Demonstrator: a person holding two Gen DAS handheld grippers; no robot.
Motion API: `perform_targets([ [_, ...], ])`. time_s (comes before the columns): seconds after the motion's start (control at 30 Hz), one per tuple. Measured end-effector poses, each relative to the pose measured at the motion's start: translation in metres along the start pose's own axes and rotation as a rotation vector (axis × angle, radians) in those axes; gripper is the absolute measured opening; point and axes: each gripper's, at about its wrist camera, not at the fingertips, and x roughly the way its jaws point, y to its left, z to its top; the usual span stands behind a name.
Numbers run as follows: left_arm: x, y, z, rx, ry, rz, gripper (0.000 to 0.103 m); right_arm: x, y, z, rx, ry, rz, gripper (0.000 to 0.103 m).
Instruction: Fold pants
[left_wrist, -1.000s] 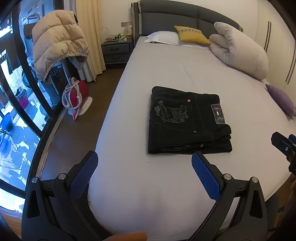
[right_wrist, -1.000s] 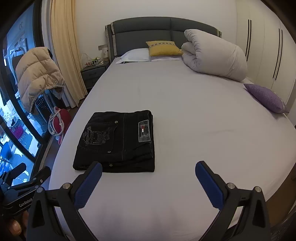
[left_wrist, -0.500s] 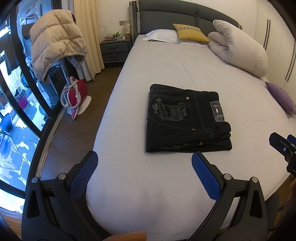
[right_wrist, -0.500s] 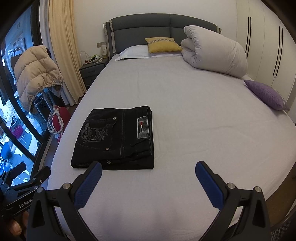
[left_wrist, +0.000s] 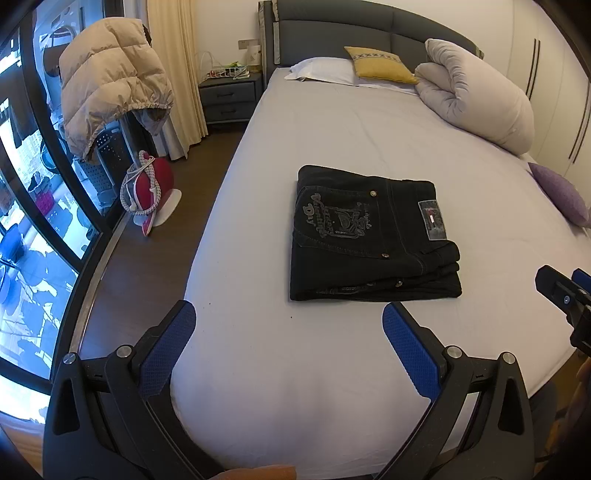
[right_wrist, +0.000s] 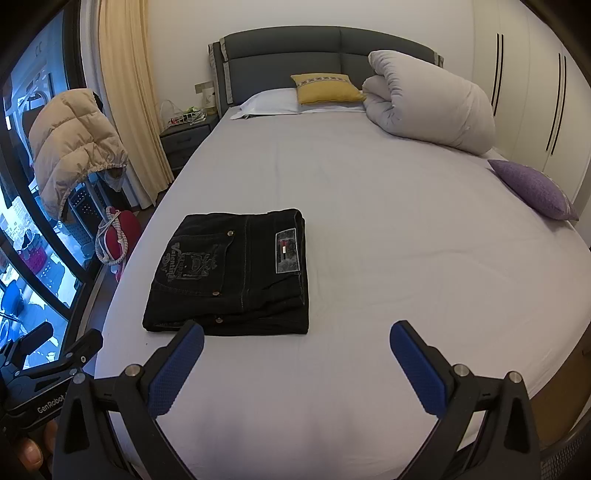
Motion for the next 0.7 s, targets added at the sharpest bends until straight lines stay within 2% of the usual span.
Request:
perform_targets([
  [0.7,0.0017,0.0025,-0.0020,-0.001,0.006,-0.003,0.103,0.0011,0.0015,-0.0041,-0.004,0.006,0.001,0.103],
])
